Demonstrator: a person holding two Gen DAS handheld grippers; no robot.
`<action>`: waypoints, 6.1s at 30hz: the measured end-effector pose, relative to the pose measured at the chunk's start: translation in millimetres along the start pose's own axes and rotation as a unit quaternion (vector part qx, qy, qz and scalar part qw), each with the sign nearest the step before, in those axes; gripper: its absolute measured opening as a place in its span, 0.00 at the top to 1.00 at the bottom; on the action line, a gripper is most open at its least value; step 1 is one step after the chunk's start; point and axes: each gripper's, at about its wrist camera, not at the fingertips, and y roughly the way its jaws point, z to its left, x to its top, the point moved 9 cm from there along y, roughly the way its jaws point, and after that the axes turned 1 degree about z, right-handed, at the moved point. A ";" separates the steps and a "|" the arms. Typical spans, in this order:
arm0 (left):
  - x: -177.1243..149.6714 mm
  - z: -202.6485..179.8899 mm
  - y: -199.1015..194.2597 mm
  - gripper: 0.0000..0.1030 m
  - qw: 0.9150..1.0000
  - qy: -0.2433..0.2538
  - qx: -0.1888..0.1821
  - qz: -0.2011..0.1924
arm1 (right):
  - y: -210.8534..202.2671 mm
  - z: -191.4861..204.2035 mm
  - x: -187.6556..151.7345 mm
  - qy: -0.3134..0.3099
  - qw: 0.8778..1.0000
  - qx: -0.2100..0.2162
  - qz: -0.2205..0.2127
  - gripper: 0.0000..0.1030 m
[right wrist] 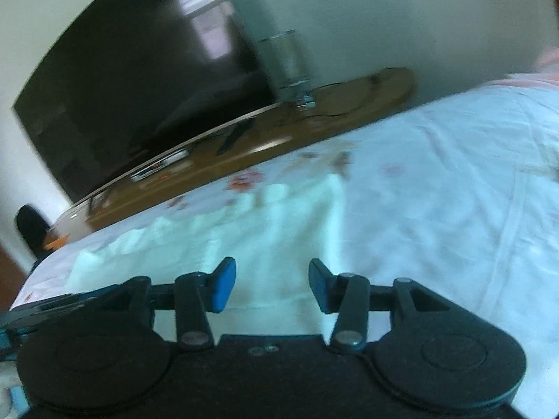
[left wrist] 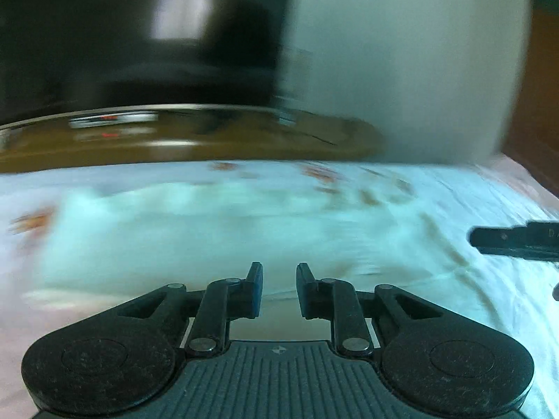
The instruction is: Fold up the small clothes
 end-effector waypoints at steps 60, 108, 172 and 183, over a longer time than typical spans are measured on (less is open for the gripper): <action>-20.6 89.4 12.5 0.80 0.985 -0.135 0.102 0.042 | 45.7 11.5 22.3 -0.015 1.000 0.014 -0.002 0.93; -27.5 90.2 35.7 0.80 0.991 -0.074 0.085 0.073 | 50.4 -22.4 -3.5 -0.049 0.998 -0.028 0.033 0.94; 14.4 82.6 72.1 0.79 0.998 0.053 0.019 0.023 | 54.6 23.9 7.1 -0.224 0.974 -0.038 0.001 0.78; 12.3 70.1 46.4 0.79 0.999 0.027 0.036 0.007 | 29.2 -3.8 -10.8 -0.215 0.973 -0.088 0.000 0.73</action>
